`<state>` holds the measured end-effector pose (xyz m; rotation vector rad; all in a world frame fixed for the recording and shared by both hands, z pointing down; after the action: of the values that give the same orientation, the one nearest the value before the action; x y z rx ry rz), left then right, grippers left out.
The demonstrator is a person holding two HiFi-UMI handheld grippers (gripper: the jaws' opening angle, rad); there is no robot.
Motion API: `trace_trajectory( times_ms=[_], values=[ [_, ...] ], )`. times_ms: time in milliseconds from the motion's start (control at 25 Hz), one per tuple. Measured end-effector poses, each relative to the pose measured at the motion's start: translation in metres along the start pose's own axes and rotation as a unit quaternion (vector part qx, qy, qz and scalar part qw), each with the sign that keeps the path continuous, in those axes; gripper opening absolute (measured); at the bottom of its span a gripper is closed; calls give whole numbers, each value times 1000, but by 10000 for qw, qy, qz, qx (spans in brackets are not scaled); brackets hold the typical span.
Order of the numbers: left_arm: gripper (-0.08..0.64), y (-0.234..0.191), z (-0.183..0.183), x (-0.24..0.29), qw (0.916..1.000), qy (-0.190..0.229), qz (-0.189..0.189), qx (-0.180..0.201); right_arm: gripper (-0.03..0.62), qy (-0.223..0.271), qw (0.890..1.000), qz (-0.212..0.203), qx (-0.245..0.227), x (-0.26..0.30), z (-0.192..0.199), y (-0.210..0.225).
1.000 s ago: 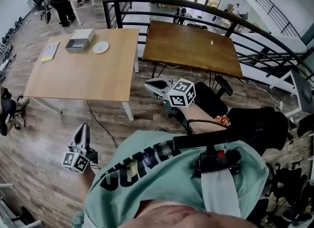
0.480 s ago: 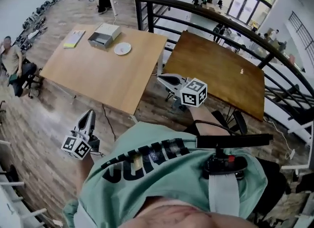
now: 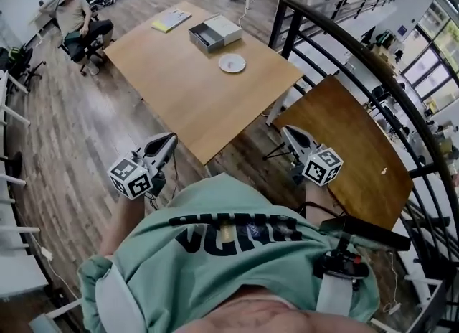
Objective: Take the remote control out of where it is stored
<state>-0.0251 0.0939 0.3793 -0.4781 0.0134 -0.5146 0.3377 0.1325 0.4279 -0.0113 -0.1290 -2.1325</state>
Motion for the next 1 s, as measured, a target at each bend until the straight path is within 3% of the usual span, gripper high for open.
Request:
trace_trajectory(
  times_ms=[200, 360, 720, 1000],
  values=[
    [-6, -15, 1, 12, 9999, -32, 3, -126, 5, -168, 9998, -65, 87, 18, 11, 10],
    [-6, -54, -5, 14, 9995, 64, 83, -284, 5, -313, 9995, 9, -60, 49, 3, 12],
    [-6, -152, -53, 37, 9978, 271, 565, -237, 5, -439, 9959, 307, -730, 135, -68, 21],
    [-5, -197, -52, 26, 9970, 438, 468, -432, 5, -939, 9927, -66, -756, 200, -55, 11]
  ],
)
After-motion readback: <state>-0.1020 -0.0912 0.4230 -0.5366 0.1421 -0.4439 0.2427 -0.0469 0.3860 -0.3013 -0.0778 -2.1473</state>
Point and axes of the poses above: the fingertips, and each gripper's own axes: x forward along the fingers, y to its right, z out of its underside, the point moved 4 cm from there along -x, backward along the fingers, and after that the axes turned 13 degrees about -x, right-handed, at the moved point
